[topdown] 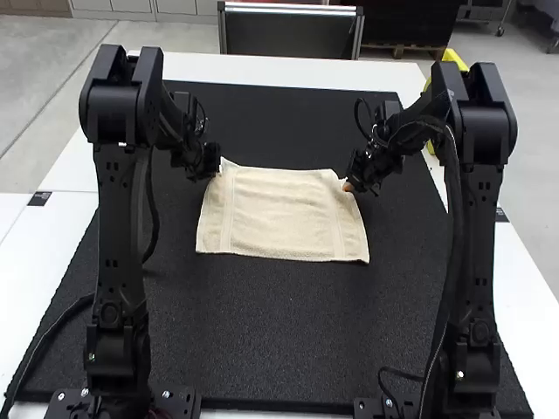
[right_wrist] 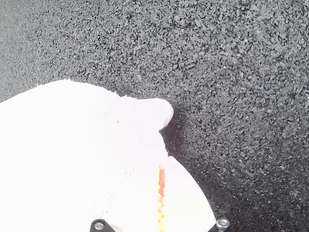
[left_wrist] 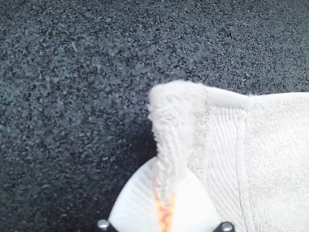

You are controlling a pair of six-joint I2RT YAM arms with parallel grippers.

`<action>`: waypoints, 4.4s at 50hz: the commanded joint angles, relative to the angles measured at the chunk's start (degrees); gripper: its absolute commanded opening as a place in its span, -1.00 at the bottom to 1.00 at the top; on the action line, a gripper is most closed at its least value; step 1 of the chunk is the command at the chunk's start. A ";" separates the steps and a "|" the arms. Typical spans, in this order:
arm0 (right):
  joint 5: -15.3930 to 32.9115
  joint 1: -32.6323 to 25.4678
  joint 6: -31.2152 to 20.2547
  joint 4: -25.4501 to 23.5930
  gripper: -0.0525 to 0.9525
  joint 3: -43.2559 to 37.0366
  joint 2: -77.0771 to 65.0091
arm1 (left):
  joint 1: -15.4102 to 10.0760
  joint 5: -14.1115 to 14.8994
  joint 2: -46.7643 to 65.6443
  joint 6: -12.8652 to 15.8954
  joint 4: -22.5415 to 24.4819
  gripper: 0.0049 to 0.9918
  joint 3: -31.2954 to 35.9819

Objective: Fold the towel.

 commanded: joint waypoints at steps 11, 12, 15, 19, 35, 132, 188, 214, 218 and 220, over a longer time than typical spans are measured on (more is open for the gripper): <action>-0.86 -0.14 0.02 0.14 -0.94 4.03 -4.10 | 0.55 -0.43 -3.09 0.71 0.93 -0.96 1.06; -0.86 -0.22 -0.06 0.05 -0.94 4.47 -4.10 | 0.55 -0.43 -3.09 0.71 1.02 -0.96 1.15; -0.86 -0.49 -0.15 -0.30 -0.94 5.26 -4.19 | 0.55 -0.43 -3.36 0.71 1.10 -0.96 1.15; -0.77 -0.84 -0.33 -0.39 -0.94 5.70 -4.36 | 0.46 -0.43 -3.62 0.71 1.19 -0.96 1.15; -0.60 -2.07 -0.50 -0.47 -0.94 5.79 -4.63 | 0.81 -0.08 -4.32 0.71 1.90 -0.96 1.86; -3.15 -5.15 0.20 -2.85 -0.94 -3.62 -20.45 | 1.17 0.89 -20.06 1.32 -1.80 -0.96 -6.05; -3.15 -4.88 0.46 -2.85 -0.94 -12.40 -27.04 | 0.81 0.97 -26.65 1.67 -2.68 -0.96 -14.67; -2.97 -4.97 0.55 -2.58 -0.94 -20.49 -31.96 | 1.17 1.59 -31.22 3.61 -2.85 -0.96 -24.16; -2.88 -4.97 0.46 -2.49 -0.94 -21.54 -32.31 | 1.25 1.68 -31.31 3.70 -2.50 -0.96 -25.13; -2.88 -4.97 0.46 -2.41 -0.94 -22.16 -32.40 | 1.34 1.77 -31.31 3.78 -2.41 -0.96 -25.57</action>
